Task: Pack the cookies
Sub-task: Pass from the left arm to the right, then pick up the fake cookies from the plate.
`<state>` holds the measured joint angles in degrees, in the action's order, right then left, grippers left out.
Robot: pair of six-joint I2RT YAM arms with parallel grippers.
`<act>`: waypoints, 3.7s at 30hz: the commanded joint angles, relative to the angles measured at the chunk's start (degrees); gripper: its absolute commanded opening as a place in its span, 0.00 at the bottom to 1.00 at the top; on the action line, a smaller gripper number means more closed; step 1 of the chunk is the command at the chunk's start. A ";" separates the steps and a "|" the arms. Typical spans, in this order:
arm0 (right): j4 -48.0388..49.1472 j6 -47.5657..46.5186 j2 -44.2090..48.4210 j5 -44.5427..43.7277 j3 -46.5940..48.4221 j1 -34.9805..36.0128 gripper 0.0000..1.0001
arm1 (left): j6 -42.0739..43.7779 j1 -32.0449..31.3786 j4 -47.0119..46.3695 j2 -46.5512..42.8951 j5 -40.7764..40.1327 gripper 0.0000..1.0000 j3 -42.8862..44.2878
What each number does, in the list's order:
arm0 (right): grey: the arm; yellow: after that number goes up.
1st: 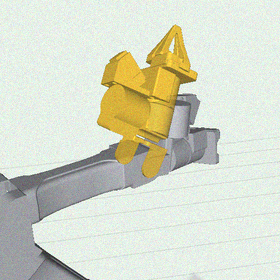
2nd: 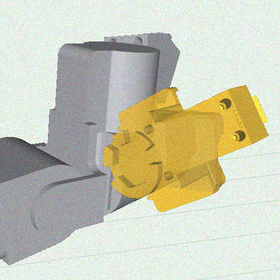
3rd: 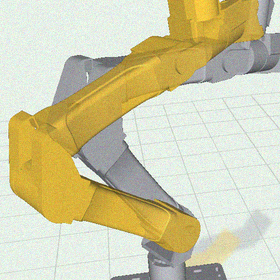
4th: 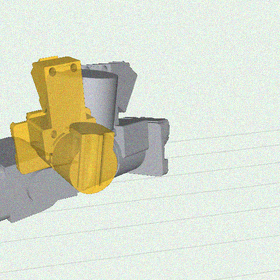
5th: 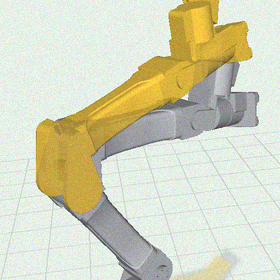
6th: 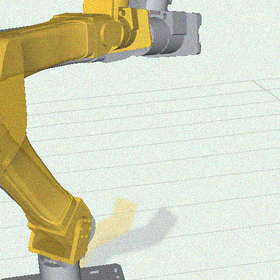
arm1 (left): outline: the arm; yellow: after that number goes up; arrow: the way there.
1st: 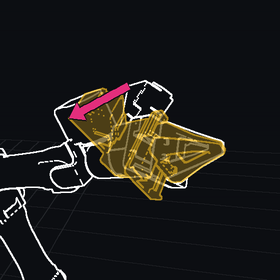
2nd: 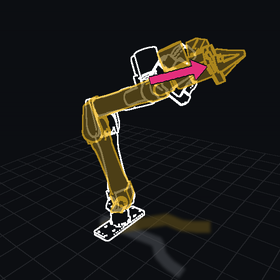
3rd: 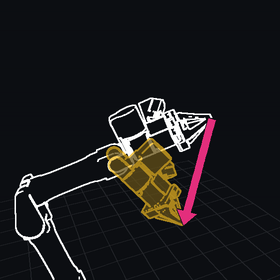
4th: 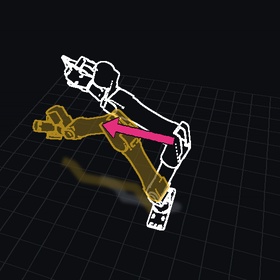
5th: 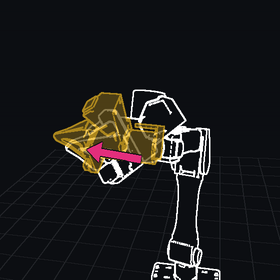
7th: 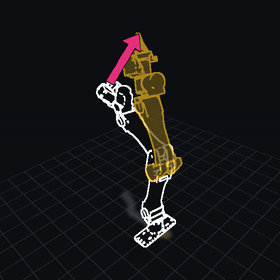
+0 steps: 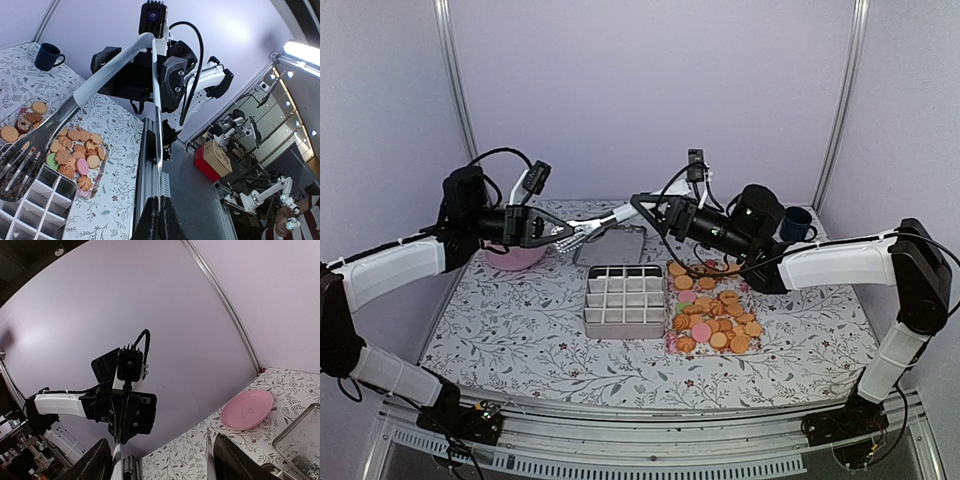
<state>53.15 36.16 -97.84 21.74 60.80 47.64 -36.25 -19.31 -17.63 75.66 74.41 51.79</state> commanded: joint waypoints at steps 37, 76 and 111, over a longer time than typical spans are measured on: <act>-5.01 7.63 -0.73 2.35 2.16 -0.56 0.52 | 23.65 3.53 20.99 -0.86 -14.45 0.55 5.46; -44.98 -31.68 23.88 -29.92 -9.97 -10.20 0.45 | 58.93 12.57 53.40 -8.50 -44.48 1.00 4.37; -38.99 -31.86 11.35 -31.94 -11.33 -9.64 0.41 | 57.59 12.82 50.15 -11.32 -44.35 0.99 0.80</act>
<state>11.18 4.71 -86.43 -8.97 50.17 37.76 21.21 -7.14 33.45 65.17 30.09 53.17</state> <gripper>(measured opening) 0.415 0.993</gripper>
